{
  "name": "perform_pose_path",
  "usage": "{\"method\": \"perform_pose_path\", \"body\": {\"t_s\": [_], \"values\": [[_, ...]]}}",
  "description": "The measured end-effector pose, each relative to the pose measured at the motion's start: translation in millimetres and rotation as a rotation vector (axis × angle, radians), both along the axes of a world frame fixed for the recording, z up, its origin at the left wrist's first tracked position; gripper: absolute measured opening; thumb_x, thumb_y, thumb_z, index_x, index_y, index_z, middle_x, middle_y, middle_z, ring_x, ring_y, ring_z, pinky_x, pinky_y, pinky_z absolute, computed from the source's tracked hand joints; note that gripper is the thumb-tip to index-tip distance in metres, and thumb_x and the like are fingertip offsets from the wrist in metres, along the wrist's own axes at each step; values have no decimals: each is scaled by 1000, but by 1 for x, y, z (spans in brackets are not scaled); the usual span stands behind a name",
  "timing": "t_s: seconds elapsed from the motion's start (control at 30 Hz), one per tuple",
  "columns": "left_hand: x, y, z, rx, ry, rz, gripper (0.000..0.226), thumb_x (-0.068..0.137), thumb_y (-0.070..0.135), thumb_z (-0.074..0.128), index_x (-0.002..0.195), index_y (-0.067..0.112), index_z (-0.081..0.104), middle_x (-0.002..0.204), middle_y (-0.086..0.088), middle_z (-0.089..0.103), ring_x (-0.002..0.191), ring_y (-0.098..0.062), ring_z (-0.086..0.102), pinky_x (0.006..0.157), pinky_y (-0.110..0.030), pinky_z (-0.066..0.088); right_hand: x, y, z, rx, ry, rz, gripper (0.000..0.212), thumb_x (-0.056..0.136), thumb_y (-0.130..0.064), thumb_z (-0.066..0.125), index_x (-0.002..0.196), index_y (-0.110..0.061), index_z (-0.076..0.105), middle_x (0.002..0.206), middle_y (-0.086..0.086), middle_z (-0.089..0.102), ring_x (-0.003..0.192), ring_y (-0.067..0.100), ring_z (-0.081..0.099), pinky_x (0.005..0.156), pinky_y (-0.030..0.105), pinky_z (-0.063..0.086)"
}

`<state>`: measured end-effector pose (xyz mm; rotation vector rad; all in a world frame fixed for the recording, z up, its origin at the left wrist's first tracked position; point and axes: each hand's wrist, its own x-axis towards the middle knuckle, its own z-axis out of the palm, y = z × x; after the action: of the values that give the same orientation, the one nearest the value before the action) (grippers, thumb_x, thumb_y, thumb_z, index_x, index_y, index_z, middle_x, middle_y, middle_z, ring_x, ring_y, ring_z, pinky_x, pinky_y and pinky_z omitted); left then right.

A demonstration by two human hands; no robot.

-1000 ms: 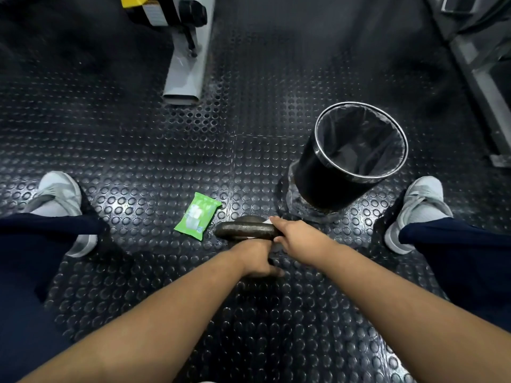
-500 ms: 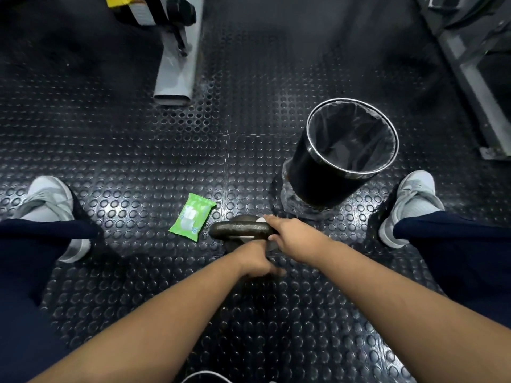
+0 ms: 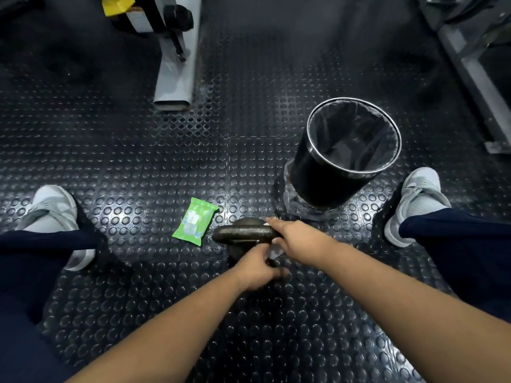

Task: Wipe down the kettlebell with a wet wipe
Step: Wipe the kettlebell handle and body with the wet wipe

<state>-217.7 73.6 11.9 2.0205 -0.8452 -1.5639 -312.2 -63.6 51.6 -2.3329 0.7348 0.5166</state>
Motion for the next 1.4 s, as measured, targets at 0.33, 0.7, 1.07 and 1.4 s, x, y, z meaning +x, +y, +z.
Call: {"method": "perform_pose_path", "body": {"t_s": [0.33,0.7,1.07,1.4], "values": [[18,19,-3,-140,-139,-249,88,77,51,85,151,32,42,129,19,58,117,-11,62,104,-30,49,-4,0,3,15,-8,11,61,106,-24,52,162,-21,28,165,1,37,149,18,39,120,26,27],[21,-7,7,45,-426,-492,66,83,50,79,138,25,54,134,-2,63,125,-25,59,102,-32,48,-2,2,4,19,4,-9,62,103,-26,54,160,-24,32,159,1,46,139,22,51,115,30,37],[19,-3,3,52,-369,-328,50,88,53,72,131,29,61,128,2,67,119,-22,63,99,-31,50,0,1,2,17,2,-14,62,103,-26,54,161,-26,31,159,1,46,140,23,50,118,37,38],[22,12,-1,-49,-272,-323,45,96,37,68,138,30,51,126,2,63,106,-16,65,87,-25,47,-2,1,-1,2,-45,-3,61,105,-24,51,162,-22,29,165,-1,37,149,15,38,123,27,27]]}}
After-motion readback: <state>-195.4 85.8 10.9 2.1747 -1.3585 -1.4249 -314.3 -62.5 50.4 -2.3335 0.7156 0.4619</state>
